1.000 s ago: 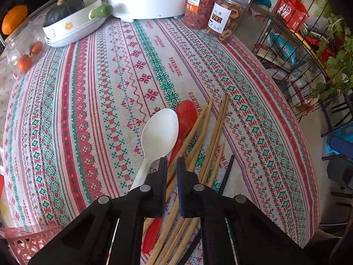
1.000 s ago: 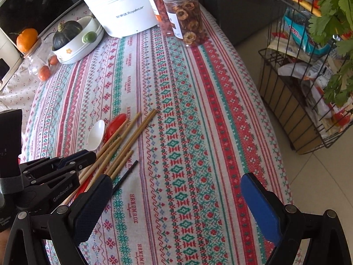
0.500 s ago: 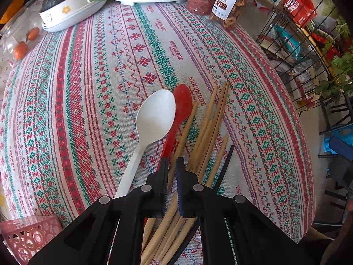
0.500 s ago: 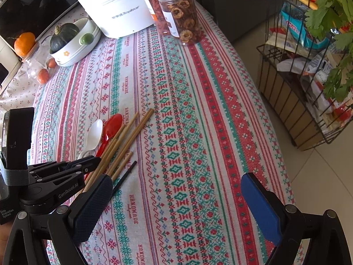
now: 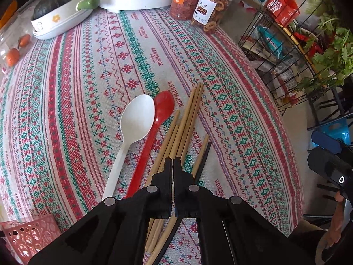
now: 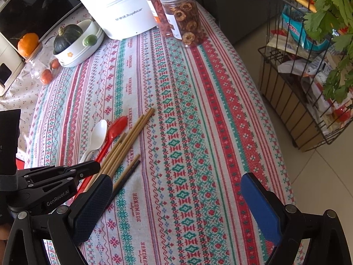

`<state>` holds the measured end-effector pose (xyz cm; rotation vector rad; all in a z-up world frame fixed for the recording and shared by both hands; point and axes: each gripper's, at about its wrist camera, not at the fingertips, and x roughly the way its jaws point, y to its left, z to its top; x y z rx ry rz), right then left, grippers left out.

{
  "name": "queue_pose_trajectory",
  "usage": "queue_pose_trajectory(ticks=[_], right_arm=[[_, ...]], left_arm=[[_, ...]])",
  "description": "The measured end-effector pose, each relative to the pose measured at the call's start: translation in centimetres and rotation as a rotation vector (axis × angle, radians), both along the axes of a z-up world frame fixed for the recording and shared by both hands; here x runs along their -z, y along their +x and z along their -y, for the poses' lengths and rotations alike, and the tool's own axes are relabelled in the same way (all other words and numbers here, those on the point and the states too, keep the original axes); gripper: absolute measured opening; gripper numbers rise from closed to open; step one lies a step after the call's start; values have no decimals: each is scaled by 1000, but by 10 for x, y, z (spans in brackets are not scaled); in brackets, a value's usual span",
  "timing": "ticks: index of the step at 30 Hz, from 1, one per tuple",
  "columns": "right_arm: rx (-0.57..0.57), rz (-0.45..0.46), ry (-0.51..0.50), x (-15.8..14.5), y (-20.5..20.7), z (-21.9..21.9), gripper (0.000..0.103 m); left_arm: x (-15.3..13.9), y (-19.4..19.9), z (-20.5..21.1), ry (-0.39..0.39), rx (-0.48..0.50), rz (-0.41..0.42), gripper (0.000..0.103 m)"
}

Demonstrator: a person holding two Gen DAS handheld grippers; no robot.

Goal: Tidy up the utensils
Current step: 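Close the left gripper on one wooden chopstick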

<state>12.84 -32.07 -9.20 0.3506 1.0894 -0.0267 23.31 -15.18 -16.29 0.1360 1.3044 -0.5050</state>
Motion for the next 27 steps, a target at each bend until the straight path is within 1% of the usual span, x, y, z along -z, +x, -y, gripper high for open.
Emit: queue_pose_trajectory(ticks=[3, 5, 6, 9, 11, 15, 20, 23, 27], right_arm=[[11, -4, 7, 1, 0, 3, 97], [13, -7, 11, 1, 0, 4, 97], [11, -6, 12, 1, 0, 4, 97], [5, -2, 9, 0, 0, 2, 97], [3, -3, 9, 0, 0, 2, 97], [5, -6, 10, 1, 1, 2, 97], [5, -6, 9, 1, 1, 2, 97], [4, -7, 10, 2, 2, 3, 97], [0, -9, 10, 3, 2, 3, 97]], left_arm=[[6, 0, 8, 64, 10, 1, 1], [9, 2, 1, 76, -5, -2, 1], [10, 3, -3, 64, -19, 5, 1], [11, 9, -12, 33, -57, -6, 1], [11, 12, -15, 26, -63, -4, 1], [9, 18, -17, 42, -65, 15, 1], [3, 18, -15, 30, -66, 32, 1], [5, 19, -15, 62, -64, 32, 1], [7, 21, -15, 73, -72, 37, 1]])
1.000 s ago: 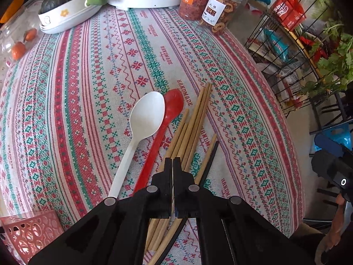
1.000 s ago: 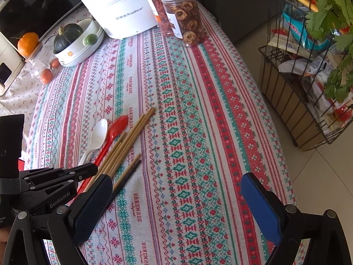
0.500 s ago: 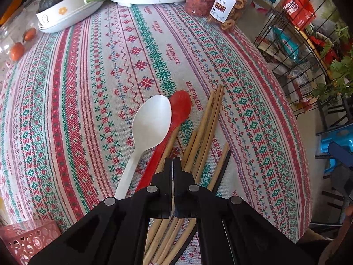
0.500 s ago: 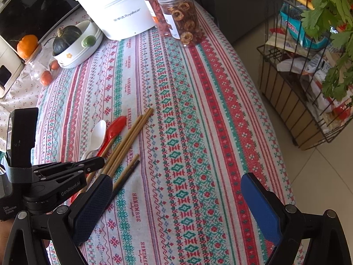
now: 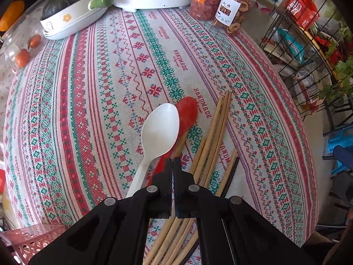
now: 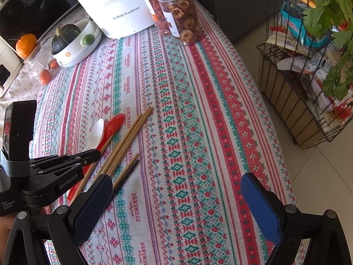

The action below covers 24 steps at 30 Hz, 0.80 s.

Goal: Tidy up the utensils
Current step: 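Close the left gripper on one wooden chopstick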

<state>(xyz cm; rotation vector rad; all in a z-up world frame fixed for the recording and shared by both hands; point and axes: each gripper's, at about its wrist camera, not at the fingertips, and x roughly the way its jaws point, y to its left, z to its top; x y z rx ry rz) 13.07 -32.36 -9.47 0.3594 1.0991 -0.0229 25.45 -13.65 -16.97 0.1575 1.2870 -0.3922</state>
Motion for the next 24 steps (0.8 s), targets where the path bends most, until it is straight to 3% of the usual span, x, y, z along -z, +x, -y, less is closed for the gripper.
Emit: queue_pose_trajectory(ticks=[7, 14, 24], right_arm=[[3, -4, 0, 0, 1, 1, 97], [2, -6, -3, 0, 1, 2, 97], [-6, -16, -6, 2, 3, 0, 97]], left_arm=[[3, 3, 4, 13, 9, -10, 3], [6, 0, 18, 104, 68, 14, 13], [9, -1, 35, 150, 84, 32, 12]])
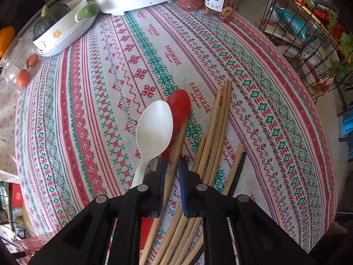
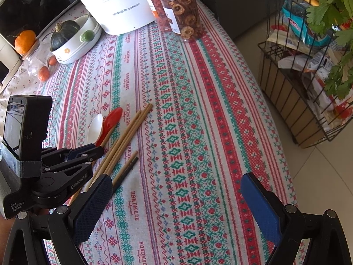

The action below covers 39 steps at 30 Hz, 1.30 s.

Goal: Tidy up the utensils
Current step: 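Close the left gripper on one wooden chopstick, then lift the wooden chopstick with the left gripper toward the pink basket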

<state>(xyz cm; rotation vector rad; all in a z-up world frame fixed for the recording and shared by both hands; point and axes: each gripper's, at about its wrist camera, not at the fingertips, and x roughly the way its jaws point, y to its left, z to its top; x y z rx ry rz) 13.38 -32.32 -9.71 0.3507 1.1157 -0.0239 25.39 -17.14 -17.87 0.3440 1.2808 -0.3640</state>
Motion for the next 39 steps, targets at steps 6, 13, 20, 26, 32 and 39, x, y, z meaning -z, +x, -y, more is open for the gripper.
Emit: queue_pose_trajectory(ticks=[6, 13, 20, 26, 32, 39], right_arm=[[1, -1, -2, 0, 0, 0, 97], [-3, -4, -5, 1, 2, -1, 97], [-5, -8, -4, 1, 3, -1, 97], [-4, -8, -4, 1, 3, 0, 97], [-6, -6, -4, 1, 3, -1, 97], [-4, -8, -4, 1, 2, -2, 97]], left_arm=[[1, -6, -6, 16, 8, -50, 10], [-6, -16, -3, -16, 29, -39, 3], [-3, -13, 1, 60, 30, -7, 3], [-1, -2, -8, 83, 0, -33, 3], [-2, -7, 3, 69, 43, -33, 3], [3, -7, 9, 105, 49, -28, 11]])
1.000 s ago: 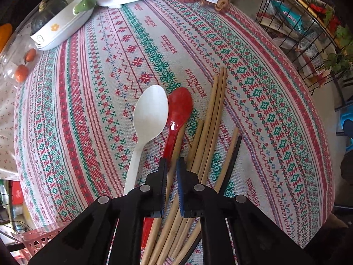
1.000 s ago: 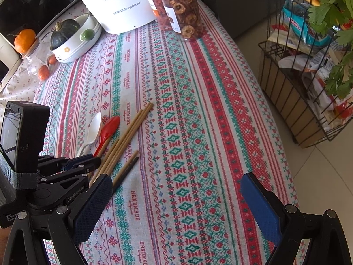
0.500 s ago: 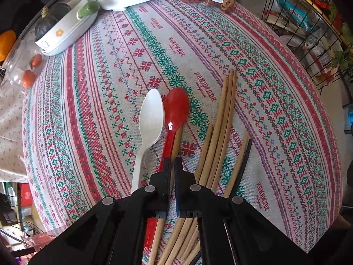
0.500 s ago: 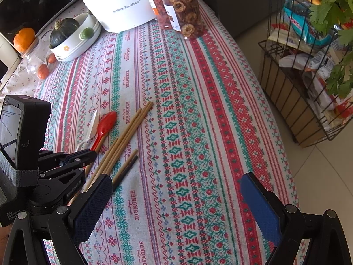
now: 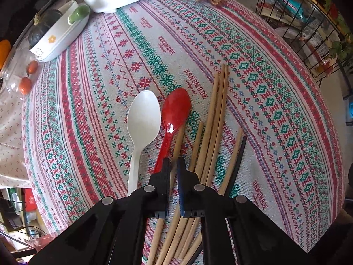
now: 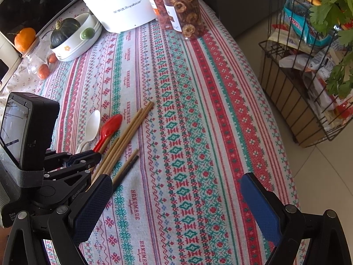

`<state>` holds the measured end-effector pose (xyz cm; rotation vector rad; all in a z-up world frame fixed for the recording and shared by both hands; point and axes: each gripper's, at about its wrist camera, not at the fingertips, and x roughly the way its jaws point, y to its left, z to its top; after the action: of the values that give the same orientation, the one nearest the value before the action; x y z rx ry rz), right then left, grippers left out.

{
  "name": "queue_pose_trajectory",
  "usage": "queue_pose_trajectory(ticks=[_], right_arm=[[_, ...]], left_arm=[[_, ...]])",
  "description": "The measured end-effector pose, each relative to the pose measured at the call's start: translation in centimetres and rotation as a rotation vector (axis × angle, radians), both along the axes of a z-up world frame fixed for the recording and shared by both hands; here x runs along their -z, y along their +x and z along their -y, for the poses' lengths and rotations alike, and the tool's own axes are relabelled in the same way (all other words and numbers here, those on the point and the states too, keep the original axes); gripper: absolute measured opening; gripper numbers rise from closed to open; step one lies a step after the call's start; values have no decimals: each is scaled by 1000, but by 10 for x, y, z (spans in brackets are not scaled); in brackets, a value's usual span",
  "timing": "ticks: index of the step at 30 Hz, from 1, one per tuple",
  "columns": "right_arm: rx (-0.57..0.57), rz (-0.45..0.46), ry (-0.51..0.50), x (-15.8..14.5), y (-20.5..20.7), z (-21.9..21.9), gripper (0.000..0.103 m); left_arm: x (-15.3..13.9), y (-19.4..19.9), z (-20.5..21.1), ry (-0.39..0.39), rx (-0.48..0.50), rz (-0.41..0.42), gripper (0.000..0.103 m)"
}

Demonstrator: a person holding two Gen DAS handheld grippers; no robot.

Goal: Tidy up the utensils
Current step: 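Lift the wooden chopstick with the left gripper toward the pink basket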

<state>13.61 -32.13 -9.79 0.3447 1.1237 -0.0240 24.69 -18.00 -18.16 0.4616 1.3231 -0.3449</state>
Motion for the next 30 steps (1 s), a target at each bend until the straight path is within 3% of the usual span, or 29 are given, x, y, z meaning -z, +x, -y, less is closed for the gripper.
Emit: queue_pose_trajectory(ticks=[5, 8, 24, 28, 30], right_arm=[[-1, -2, 1, 2, -1, -1, 97], [1, -7, 1, 4, 0, -2, 97], [-36, -48, -5, 25, 12, -36, 97], [-58, -66, 43, 36, 17, -52, 87], [-82, -68, 85, 40, 21, -64, 74]], left_arm=[[0, 6, -8, -33, -47, -7, 8], [-11, 0, -17, -64, -51, 38, 8], [-121, -101, -121, -379, -114, 246, 6], [-134, -124, -152, -467, -138, 289, 6], [-142, -131, -162, -498, -140, 303, 6]])
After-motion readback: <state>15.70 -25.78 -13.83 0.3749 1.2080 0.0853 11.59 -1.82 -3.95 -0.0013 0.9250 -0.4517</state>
